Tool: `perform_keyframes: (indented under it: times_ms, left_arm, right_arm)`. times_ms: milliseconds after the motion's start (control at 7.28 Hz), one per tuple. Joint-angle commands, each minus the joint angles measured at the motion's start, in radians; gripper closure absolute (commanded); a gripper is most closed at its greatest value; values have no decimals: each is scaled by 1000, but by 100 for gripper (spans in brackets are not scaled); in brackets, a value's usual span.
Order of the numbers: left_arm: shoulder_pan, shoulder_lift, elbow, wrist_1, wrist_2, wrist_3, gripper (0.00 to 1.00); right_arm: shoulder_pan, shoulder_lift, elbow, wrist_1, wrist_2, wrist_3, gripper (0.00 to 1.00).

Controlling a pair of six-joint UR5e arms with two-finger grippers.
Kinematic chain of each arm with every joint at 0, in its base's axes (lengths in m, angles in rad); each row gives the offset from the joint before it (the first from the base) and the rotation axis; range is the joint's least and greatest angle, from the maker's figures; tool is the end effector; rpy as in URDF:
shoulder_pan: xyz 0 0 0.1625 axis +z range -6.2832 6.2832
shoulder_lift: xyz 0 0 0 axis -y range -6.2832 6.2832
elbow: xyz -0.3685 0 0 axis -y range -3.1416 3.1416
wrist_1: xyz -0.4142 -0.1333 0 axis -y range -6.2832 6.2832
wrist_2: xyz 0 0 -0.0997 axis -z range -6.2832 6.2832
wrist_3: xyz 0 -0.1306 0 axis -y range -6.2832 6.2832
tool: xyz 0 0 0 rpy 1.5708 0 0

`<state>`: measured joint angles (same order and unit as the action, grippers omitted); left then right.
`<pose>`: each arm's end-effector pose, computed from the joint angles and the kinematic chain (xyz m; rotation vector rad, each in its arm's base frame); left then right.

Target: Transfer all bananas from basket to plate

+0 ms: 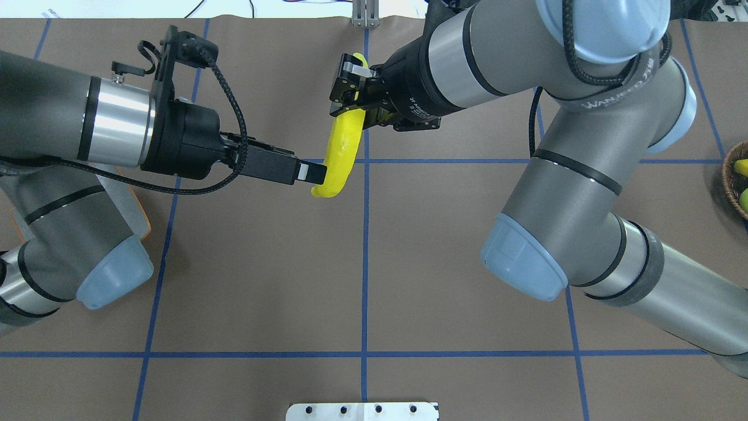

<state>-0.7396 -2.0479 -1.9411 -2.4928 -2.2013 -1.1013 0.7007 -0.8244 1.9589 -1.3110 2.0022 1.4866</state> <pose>0.3515 -0.3969 0.0608 0.5876 1.6423 0.3588 -0.3770 -0.4209 -0.0197 0.1924 -1.4007 0.2100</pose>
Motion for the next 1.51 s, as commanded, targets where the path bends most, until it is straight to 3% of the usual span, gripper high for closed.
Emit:
perform_keyframes:
  times_ms: [0,412,549,686,824,961,1098,1236,1373]
  left_arm:
    - [20,-5,-1,-9,0,0,0]
    - [34,-3,1,-38,0,-2,2]
    - [36,-3,1,-38,0,-2,18]
    - [37,-3,2,-37,0,-2,40]
    - [37,-3,2,-38,0,-2,51]
    - [37,-3,1,-38,0,0,54]
    - [37,-3,1,-38,0,0,67]
    - [37,-3,-1,-38,0,0,100]
    - [37,0,-1,-40,0,0,100]
  right_arm:
    - [-27,1,20,-1,-2,-9,100]
    - [-49,-2,40,-1,-3,-12,100]
    - [-52,-2,43,-1,-2,-12,100]
    - [-52,-4,50,-1,0,-12,100]
    - [-52,-7,64,-1,3,-12,100]
    - [-52,-5,67,1,4,-12,100]
    - [-52,-5,72,1,6,-31,100]
    - [-56,-9,71,3,7,-51,100]
    - [-58,-12,71,3,-6,-51,4]
